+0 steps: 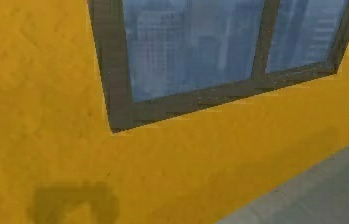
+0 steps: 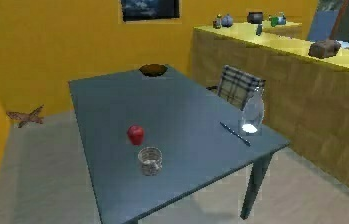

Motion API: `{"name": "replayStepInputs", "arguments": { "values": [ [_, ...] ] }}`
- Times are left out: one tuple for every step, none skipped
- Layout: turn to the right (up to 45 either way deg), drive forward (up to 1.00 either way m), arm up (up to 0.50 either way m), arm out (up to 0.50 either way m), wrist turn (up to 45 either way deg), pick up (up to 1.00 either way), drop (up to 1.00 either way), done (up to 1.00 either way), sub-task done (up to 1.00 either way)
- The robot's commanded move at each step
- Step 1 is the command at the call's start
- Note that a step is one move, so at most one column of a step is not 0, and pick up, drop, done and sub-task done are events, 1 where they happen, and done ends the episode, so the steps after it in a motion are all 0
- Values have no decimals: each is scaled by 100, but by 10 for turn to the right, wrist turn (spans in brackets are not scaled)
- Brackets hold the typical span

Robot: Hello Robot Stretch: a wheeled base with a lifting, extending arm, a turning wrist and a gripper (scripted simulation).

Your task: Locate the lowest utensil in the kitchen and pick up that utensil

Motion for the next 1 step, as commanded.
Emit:
{"name": "replayStepInputs", "arguments": {
  "values": [
    [450, 0, 0, 0, 0, 0, 0, 0, 0]
  ]
}}
